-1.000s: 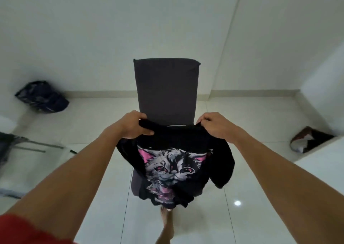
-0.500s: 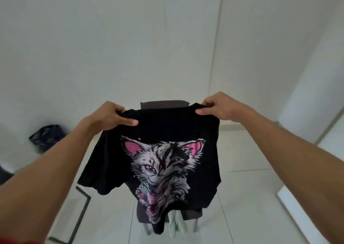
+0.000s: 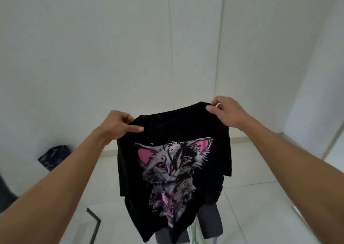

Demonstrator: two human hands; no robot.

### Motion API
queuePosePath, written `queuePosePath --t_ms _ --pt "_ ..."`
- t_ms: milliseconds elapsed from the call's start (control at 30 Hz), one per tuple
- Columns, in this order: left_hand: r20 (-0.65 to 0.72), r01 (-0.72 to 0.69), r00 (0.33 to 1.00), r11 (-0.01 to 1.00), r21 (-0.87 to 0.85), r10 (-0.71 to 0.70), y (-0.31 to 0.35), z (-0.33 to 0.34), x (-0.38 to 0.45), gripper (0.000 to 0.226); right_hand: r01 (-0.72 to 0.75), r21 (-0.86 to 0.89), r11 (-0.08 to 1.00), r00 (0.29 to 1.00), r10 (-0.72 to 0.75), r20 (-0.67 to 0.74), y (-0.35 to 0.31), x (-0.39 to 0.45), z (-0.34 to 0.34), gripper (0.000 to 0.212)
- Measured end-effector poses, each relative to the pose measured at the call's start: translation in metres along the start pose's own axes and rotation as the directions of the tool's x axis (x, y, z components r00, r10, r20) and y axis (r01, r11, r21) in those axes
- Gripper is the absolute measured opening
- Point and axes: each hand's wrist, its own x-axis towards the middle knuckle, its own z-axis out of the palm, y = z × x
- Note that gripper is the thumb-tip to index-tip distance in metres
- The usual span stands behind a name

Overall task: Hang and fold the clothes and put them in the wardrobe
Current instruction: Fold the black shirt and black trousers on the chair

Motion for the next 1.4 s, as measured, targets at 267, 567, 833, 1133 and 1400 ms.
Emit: queuePosePath --t_ms 267,567,833,1133,1400 --pt "-0.136 -0.063 0.987 0.990 0.122 0.080 -0.029 -0.008 0.015 0.033 0.006 -0.122 0.992 0.994 0.007 0.107 -0.010 -0.016 0.016 0.038" --pt "0.151 -0.108 0.987 0.913 0.394 0.052 -0.073 0.003 0.019 0.011 -0.104 -0.244 0.964 0.987 0.131 0.094 0.018 -0.020 0.022 0.035" --pt "0.033 -0.052 0.999 0.897 0.438 0.041 -0.121 0.054 -0.011 0.017 -0.220 -0.234 0.947 0.920 0.281 0.272 0.066 -0.062 0.049 0.066" --pt "0.430 0.280 0.744 0.823 0.495 -0.512 -0.151 0.083 -0.070 0.030 -0.613 -0.228 0.756 0.346 0.517 0.783 0.119 -0.104 0.052 0.059" --pt "0.301 0.296 0.814 0.801 0.520 -0.497 -0.183 0.130 -0.065 0.022 -0.557 -0.240 0.795 0.350 0.487 0.800 0.169 -0.097 0.089 0.038"
